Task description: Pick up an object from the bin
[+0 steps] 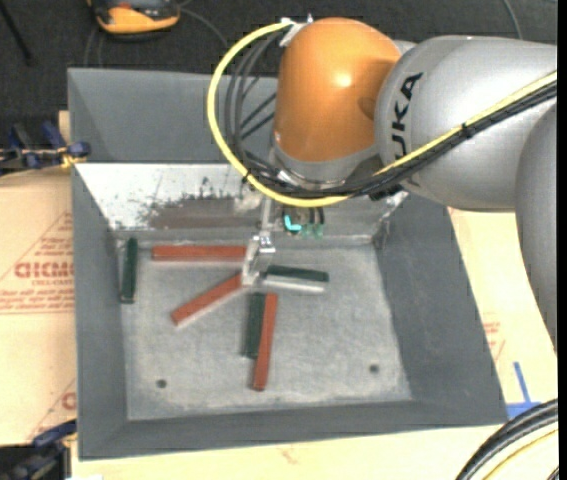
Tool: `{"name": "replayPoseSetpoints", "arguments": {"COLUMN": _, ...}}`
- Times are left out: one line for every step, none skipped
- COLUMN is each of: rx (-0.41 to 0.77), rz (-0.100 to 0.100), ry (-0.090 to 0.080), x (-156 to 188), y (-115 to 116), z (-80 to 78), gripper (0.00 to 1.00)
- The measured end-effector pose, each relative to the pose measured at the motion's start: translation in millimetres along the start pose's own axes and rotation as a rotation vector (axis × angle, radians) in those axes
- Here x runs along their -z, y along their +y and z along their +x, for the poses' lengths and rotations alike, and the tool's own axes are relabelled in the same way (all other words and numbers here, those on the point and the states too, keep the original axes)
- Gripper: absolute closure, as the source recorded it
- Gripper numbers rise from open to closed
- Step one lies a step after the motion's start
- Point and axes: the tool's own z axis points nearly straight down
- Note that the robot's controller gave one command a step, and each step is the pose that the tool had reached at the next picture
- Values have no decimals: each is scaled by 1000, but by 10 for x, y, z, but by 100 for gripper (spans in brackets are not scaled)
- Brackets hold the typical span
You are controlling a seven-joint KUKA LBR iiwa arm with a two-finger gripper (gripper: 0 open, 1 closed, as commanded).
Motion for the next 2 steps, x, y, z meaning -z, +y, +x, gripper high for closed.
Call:
{"name": "replayPoseSetpoints", "arguments": {"rx": -2, "rz": -1, "ry": -8, "x": 49, "y": -4, "z": -15, "gripper": 0}}
{"name": "replayPoseSetpoints", "arguments": {"rx": 80, "rz": 2, "ry": -13, "x": -304, "y": 27, "z": 14, "gripper": 0}}
